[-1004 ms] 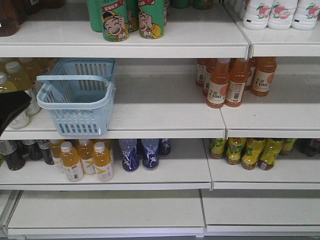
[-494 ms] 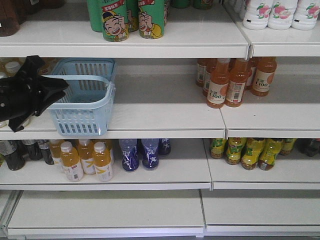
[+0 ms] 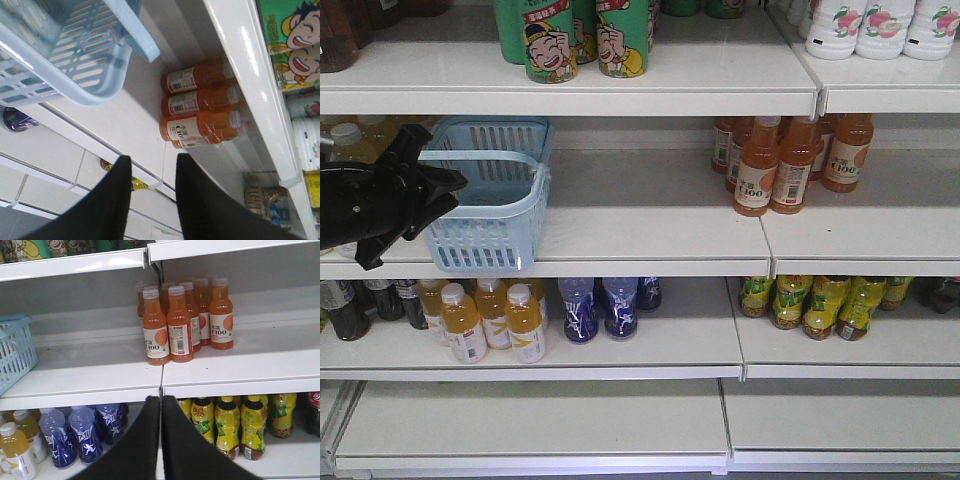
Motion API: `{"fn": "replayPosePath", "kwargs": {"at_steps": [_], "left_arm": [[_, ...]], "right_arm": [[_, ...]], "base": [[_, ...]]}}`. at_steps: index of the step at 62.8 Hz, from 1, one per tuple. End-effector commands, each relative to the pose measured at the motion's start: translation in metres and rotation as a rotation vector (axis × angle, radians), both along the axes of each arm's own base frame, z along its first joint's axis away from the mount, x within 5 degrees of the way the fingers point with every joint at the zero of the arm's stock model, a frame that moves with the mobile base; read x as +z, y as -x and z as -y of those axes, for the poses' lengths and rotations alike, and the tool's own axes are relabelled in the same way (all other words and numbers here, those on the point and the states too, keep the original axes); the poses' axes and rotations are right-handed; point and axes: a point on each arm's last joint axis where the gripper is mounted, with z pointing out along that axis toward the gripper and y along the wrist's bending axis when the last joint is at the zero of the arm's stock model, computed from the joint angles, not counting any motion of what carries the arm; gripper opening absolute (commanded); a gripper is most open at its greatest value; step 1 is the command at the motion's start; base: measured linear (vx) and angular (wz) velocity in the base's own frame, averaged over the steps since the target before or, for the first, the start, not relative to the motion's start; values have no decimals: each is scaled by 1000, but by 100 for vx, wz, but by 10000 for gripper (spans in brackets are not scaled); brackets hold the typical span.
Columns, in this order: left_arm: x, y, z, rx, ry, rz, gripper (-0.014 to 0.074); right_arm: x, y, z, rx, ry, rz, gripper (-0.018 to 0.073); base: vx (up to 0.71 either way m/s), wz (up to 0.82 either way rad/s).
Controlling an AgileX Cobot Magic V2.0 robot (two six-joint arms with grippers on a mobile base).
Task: Place coke in basket with both arms
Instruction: 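Move the left gripper over the light-blue basket's handle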
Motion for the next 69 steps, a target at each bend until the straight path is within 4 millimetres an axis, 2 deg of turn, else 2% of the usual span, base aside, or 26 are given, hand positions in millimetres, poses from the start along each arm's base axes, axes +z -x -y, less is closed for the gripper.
{"fn": "replayPosePath", "kwargs": {"at_steps": [1, 15, 29, 44, 59, 69], "left_arm": [[20, -3, -1, 49, 103, 30, 290], [2, -10, 2, 17, 202, -53, 388], [2, -9, 2, 17, 216, -59, 387], [5, -12, 1, 88, 325, -119, 396], [27, -39, 1, 65, 325, -36, 479], [21, -55, 1, 74, 324, -42, 512]], "right_arm": [[2, 0, 0, 0, 10, 75, -4], [2, 0, 0, 0, 10, 75, -4], [2, 0, 0, 0, 10, 75, -4], [2, 0, 0, 0, 10, 75, -4], [2, 0, 0, 0, 10, 75, -4], [2, 0, 0, 0, 10, 75, -4]], "base": [[0, 0], [0, 0], [0, 0], [0, 0], [0, 0], [0, 0]]}}
